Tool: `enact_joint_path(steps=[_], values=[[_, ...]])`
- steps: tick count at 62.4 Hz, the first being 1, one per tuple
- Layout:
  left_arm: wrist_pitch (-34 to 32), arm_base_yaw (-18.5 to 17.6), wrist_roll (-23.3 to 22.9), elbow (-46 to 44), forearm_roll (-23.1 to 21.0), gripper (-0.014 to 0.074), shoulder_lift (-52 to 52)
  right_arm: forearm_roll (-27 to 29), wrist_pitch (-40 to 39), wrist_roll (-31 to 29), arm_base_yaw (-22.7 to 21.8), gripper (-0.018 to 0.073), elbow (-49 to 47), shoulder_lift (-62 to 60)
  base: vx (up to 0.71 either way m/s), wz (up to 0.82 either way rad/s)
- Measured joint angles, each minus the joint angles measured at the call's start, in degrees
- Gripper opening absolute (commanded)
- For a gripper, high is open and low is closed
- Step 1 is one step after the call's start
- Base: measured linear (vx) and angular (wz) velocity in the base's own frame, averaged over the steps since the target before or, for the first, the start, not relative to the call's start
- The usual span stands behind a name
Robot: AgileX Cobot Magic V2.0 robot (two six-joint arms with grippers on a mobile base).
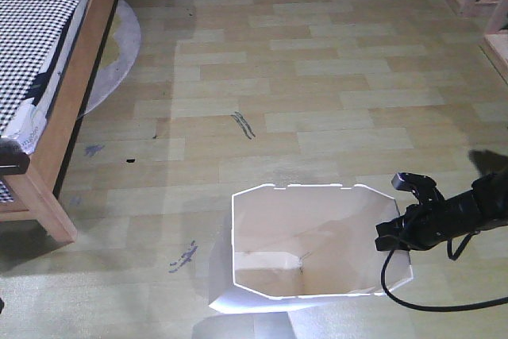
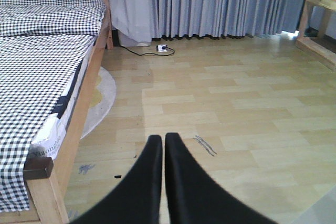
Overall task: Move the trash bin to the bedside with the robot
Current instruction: 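Drive across the floor toward the bed carrying the bin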
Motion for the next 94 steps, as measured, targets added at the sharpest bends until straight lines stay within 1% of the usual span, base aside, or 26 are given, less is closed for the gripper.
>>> enact_joint_path(steps=[35,94], values=[[0.0,0.0,0.0,0.0,0.0,-0.0006,0.0,0.0,0.1,0.0,0.0,-0.0005,0.0,0.0,0.23,0.09],[0.0,0.0,0.0,0.0,0.0,-0.0006,0.0,0.0,0.4,0.0,0.0,-0.0005,0.0,0.0,0.26,-0.02]])
